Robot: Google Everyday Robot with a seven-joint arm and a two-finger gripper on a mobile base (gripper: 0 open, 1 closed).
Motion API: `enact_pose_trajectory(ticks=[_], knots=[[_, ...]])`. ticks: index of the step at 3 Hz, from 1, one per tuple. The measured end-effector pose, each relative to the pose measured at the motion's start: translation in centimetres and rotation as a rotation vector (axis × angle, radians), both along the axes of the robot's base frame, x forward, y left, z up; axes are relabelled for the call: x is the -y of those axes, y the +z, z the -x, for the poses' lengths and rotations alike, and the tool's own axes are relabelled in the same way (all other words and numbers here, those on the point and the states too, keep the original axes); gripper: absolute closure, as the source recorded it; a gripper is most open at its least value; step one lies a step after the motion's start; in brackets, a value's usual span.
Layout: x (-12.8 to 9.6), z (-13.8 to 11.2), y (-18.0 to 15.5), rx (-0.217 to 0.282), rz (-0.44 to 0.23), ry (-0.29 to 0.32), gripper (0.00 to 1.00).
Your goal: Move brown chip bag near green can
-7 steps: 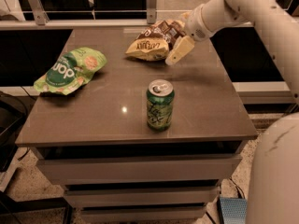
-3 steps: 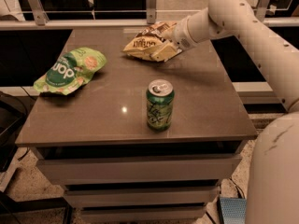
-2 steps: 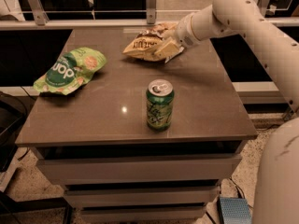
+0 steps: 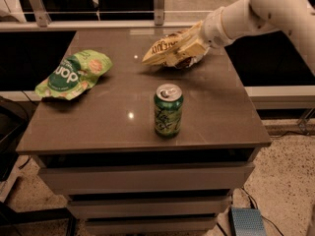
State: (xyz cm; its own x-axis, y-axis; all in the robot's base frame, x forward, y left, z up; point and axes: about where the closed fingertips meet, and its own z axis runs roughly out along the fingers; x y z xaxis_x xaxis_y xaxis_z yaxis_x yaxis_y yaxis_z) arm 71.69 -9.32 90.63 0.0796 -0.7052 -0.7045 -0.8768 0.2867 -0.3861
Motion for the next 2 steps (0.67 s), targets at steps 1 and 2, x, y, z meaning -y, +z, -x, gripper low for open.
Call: enact_pose_trajectory(ticks=[1,2], knots=[[1.8,4.3,0.7,-0.018,0.043,0.061,1.0],[2.9,8.8,0.3,-0.048,0.069,0.127,1.0]])
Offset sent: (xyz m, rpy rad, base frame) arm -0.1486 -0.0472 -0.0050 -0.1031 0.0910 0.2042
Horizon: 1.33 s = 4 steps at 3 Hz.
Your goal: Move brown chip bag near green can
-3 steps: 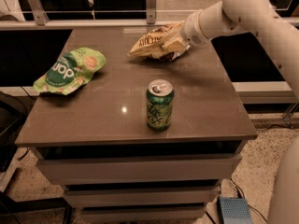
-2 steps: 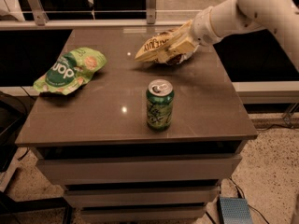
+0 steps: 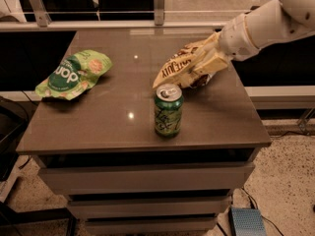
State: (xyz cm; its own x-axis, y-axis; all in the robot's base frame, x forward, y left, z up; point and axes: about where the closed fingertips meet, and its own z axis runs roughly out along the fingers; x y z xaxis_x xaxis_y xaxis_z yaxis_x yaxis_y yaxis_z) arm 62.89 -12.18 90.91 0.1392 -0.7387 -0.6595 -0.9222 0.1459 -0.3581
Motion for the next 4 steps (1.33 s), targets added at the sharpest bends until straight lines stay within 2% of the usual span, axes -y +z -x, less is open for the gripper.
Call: enact_pose_trajectory(ticks=[1,3,4], knots=[[1.0,3.6,-0.7,-0.026,0.027,0.057,1.0],[1.8,7.8,-1.3,-0.071,0.033,0.114,1.0],[1.8,8.4,-1.5,-0.089,0.039,0.121,0.87]])
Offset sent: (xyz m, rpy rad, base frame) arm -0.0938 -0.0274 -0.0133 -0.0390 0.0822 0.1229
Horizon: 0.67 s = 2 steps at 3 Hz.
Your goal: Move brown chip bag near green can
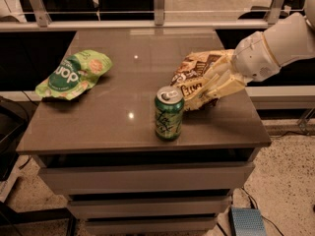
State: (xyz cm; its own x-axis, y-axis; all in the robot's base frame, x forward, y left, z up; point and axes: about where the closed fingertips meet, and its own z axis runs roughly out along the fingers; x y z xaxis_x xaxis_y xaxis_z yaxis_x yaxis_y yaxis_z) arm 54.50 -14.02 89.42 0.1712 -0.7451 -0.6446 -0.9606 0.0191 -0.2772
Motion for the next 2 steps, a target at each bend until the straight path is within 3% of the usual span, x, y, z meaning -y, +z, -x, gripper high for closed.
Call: enact_pose_trajectory(ticks=[2], knots=[[0.02,0.17,0.09,-0.017,0.01,0.006,0.41]])
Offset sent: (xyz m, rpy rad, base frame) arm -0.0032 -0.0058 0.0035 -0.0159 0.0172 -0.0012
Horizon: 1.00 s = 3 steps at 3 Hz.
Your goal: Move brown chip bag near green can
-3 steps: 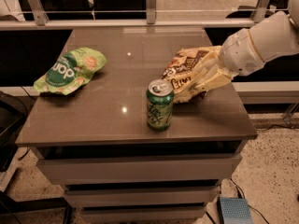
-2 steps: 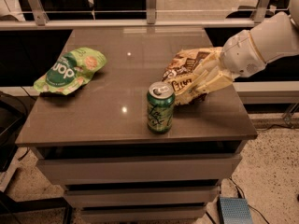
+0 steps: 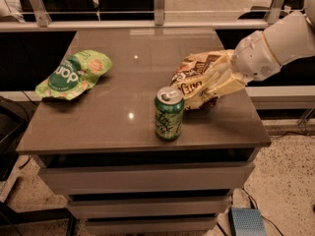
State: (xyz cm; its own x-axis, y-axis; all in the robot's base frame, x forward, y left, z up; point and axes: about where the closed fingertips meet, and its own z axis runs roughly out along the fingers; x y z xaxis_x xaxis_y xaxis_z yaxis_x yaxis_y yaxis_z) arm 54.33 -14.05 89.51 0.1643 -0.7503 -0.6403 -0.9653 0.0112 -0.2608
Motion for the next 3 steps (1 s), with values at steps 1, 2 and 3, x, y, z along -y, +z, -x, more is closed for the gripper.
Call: enact_pose_trajectory(ticks=[1,2,3], knots=[[0.3,0.1,0.1,0.002,0.005,-0.004,0.18],[0.5,0.1,0.1,0.002,0.011,-0.007,0.0],[1.8,-0.1,0.4,0.02,0.034,-0.027,0.0]])
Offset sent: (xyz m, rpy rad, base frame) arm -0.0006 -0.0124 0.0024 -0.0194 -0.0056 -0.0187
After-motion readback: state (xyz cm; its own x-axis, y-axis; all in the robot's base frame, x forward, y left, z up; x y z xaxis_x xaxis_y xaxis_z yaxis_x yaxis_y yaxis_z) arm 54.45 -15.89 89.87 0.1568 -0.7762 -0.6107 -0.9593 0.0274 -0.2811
